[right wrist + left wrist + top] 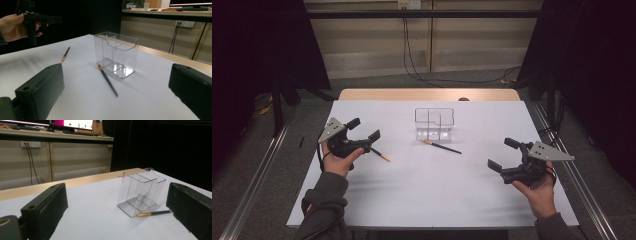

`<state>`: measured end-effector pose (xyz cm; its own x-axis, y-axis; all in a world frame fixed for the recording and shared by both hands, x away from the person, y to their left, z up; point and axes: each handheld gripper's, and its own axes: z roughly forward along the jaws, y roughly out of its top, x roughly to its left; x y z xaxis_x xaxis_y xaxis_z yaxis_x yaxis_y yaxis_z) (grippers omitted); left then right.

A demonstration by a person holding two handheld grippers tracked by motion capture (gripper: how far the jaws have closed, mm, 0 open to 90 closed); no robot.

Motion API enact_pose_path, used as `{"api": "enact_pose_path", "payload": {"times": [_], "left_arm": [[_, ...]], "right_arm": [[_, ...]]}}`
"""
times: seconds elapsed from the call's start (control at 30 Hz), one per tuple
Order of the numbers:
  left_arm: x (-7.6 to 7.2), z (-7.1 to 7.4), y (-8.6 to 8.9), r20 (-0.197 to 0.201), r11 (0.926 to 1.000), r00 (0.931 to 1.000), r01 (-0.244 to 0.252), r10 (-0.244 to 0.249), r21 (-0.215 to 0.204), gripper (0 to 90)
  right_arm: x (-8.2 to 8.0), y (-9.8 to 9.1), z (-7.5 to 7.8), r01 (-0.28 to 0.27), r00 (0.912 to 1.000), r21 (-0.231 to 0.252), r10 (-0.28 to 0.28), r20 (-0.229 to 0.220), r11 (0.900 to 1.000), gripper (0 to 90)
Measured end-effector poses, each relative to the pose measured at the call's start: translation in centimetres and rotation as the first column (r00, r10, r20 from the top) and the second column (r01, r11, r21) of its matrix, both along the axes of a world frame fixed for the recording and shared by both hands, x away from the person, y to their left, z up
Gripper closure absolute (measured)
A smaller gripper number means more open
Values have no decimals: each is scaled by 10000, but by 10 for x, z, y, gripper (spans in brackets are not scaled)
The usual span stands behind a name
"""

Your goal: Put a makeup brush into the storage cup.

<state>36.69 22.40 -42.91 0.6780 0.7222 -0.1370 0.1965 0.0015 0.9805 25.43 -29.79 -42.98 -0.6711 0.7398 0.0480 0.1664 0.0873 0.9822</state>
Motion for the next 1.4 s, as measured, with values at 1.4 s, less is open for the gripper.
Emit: {"api": "enact_pose_path", "payload": {"times": [1.4], "left_arm": [[30,-12,0,-378,9967,9969,-667,684,452,37]], "right_arm": [[0,2,-1,-168,9999,-42,168,-31,9999,0]]}}
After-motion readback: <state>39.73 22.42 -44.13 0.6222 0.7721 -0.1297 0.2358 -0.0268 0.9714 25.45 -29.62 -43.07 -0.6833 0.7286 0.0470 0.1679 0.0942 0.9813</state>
